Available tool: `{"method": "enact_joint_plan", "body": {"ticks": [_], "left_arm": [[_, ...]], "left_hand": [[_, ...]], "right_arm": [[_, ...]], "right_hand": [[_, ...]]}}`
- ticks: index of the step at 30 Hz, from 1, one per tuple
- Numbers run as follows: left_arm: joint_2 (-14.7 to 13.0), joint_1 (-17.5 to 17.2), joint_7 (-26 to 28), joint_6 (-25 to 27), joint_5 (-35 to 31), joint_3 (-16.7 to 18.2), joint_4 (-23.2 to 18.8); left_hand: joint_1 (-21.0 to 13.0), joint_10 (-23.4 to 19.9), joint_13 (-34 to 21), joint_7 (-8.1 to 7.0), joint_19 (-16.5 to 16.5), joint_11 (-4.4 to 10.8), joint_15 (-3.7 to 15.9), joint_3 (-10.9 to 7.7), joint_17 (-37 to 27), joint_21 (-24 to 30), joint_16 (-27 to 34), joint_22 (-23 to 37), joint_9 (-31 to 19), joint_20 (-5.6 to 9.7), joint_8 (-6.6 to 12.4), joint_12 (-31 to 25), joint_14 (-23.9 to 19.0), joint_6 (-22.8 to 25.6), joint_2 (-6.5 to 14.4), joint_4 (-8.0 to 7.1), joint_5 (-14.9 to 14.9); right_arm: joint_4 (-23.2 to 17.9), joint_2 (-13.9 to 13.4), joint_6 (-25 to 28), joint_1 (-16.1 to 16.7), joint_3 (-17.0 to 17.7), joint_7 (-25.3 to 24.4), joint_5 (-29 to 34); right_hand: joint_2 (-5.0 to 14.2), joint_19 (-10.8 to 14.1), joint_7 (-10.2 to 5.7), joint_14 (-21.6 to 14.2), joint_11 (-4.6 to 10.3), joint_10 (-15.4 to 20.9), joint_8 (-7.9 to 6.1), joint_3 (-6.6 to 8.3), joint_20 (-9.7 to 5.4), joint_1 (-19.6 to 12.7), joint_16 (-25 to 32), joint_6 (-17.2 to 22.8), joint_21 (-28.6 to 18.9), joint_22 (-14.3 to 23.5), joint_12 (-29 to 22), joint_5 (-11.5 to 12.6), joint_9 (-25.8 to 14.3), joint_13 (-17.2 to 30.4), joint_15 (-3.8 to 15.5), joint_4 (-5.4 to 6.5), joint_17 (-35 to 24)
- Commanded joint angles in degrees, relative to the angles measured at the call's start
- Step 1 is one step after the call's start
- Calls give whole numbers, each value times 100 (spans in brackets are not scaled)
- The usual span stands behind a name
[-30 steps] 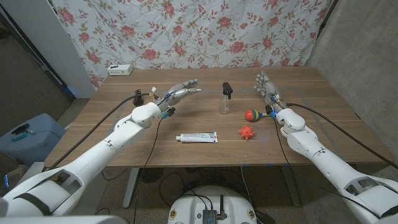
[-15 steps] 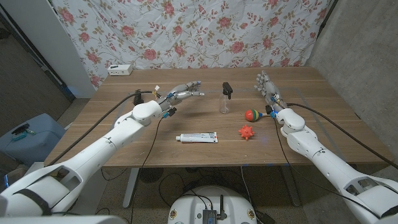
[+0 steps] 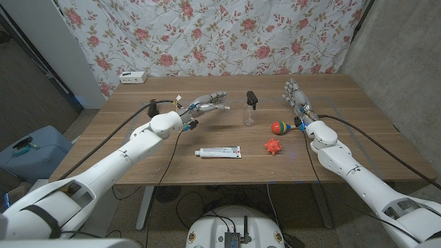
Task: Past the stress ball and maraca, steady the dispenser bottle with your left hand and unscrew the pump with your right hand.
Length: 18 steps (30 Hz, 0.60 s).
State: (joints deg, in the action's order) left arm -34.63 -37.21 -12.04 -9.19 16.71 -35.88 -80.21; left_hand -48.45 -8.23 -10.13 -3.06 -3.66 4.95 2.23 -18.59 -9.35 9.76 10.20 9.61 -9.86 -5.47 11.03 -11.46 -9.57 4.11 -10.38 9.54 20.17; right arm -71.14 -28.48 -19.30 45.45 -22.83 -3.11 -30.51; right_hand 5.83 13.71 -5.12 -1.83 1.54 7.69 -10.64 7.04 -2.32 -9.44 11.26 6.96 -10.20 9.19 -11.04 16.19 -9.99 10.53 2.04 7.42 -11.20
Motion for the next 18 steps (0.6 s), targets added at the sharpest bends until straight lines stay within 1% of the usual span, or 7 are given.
{"method": "enact_joint_plan", "body": {"ticks": [1,8,14,18], "left_arm": [[270,268,-166,-227,-250,-241,423],[426,396,-236,-311,-307,-332,663],[493,447,-212,-286,-371,-382,733],[587,545,-275,-338,-393,-436,898]], "left_hand": [[-107,-133,-12,-2,-34,1,408,90,-7,47,48,5,-19,78,38,-54,-107,112,-6,-6,61],[-186,-236,-11,-29,17,19,468,198,-6,77,59,3,-18,136,40,-65,-223,210,2,-17,104],[-226,-275,-11,-31,40,23,469,248,-5,85,62,3,-19,169,39,-64,-278,254,11,-23,127],[-245,-279,-12,-22,11,34,457,279,-5,74,54,3,-20,188,33,-57,-285,267,14,-28,140]], "right_arm": [[8,0,-54,24,35,-14,-7],[49,3,-93,15,40,6,-6],[69,-4,-111,18,49,14,-8],[91,7,-153,32,65,22,-28]], "right_hand": [[22,-8,40,-23,-11,17,-14,-9,-383,16,4,15,-30,29,-3,20,-25,9,143,-14,0],[24,-12,30,-21,4,20,-16,-9,-376,19,3,21,-30,30,-3,24,-25,9,135,-17,0],[26,-18,31,-20,-1,22,-15,-8,-364,21,3,20,-30,30,-3,27,-25,10,135,-19,1],[27,-18,27,-19,-1,24,-17,-9,-362,22,2,25,-31,30,-3,28,-25,10,133,-20,1]]}}
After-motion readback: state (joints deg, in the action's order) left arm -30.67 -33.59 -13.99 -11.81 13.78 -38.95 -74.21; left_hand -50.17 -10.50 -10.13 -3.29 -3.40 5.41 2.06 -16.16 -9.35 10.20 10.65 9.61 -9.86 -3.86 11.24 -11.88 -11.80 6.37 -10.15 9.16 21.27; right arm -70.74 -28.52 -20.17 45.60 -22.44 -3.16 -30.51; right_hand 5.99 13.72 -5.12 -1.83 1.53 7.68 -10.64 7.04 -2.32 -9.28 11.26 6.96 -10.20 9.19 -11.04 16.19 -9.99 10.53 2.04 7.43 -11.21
